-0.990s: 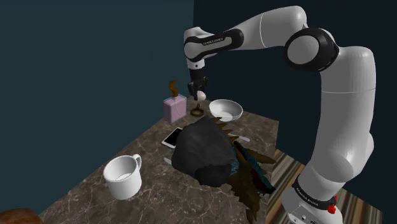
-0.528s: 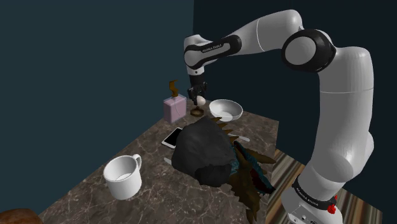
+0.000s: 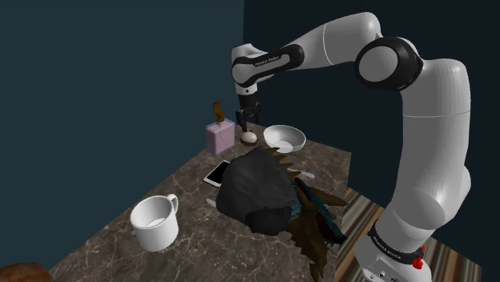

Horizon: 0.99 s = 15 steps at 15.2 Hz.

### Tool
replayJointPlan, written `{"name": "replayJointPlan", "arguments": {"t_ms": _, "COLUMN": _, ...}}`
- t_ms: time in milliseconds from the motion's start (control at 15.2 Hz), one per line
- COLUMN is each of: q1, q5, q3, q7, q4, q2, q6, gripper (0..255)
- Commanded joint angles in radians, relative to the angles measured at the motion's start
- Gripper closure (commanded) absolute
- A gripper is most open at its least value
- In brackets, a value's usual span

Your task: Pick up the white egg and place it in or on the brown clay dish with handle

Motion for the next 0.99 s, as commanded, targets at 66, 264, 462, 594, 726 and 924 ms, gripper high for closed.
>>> {"name": "replayJointPlan", "arguments": {"t_ms": 66, "q1": 0.0, "q5": 0.0, "q3": 0.0, "q7": 0.0, "q4": 0.0, "q2": 0.0, "q6": 0.0, "gripper": 0}}
{"name": "replayJointPlan", "arguments": {"t_ms": 264, "q1": 0.005, "q5": 0.002, "q3": 0.002, "q7": -0.003, "q4": 0.067, "q2": 0.0, "q6": -0.067, "gripper": 0}}
{"name": "replayJointPlan", "arguments": {"t_ms": 462, "q1": 0.011, "q5": 0.003, "q3": 0.004, "q7": -0.005, "q4": 0.135, "q2": 0.006, "q6": -0.129, "gripper": 0}}
{"name": "replayJointPlan", "arguments": {"t_ms": 594, "q1": 0.011, "q5": 0.003, "q3": 0.004, "q7": -0.005, "q4": 0.135, "q2": 0.006, "q6": -0.129, "gripper": 0}}
{"name": "replayJointPlan", "arguments": {"t_ms": 726, "q1": 0.011, "q5": 0.003, "q3": 0.004, "q7": -0.005, "q4": 0.135, "q2": 0.006, "q6": -0.129, "gripper": 0}}
{"name": "replayJointPlan", "arguments": {"t_ms": 924, "q1": 0.011, "q5": 0.003, "q3": 0.004, "q7": -0.005, "q4": 0.135, "q2": 0.006, "q6": -0.129, "gripper": 0}}
